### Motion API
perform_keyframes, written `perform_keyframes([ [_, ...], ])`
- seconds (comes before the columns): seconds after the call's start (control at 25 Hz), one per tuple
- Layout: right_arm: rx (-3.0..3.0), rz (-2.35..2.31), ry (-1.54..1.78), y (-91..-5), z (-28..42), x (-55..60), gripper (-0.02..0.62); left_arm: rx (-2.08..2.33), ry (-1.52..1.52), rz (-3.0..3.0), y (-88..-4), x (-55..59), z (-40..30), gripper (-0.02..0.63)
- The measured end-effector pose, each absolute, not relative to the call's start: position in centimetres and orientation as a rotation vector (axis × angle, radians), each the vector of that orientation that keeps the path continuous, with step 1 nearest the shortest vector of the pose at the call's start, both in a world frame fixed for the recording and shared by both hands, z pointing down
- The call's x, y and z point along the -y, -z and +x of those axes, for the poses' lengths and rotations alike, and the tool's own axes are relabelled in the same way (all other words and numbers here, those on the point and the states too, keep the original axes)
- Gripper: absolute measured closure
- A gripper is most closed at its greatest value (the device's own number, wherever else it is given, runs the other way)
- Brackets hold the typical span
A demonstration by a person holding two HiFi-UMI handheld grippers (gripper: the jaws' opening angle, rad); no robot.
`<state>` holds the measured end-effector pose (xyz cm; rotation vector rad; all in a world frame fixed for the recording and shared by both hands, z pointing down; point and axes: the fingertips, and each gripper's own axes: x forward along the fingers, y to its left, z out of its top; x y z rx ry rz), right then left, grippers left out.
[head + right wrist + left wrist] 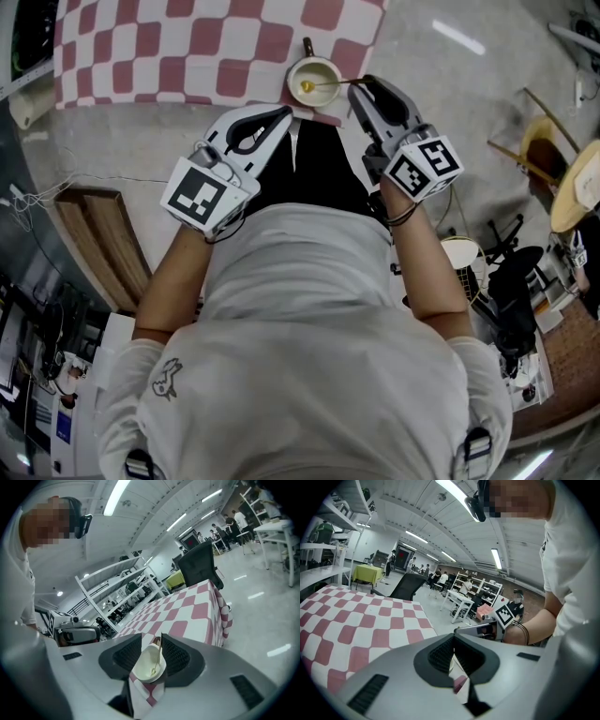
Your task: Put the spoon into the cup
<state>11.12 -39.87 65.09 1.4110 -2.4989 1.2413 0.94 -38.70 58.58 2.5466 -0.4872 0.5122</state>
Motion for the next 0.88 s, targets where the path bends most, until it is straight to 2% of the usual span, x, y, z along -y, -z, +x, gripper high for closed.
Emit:
perform_keyframes([
  [0.2,2.469,1.466,-1.226,-65.0,12.3,39.8,0.433,0.501,-0.507,2.549,-58.2,38.7,0.9,0.592],
  [0.88,2.460,1.569,-1.083,-59.2,14.4,38.4,0.428,0.546,-0.412,2.648,-52.6,39.4,0.3,0.592],
])
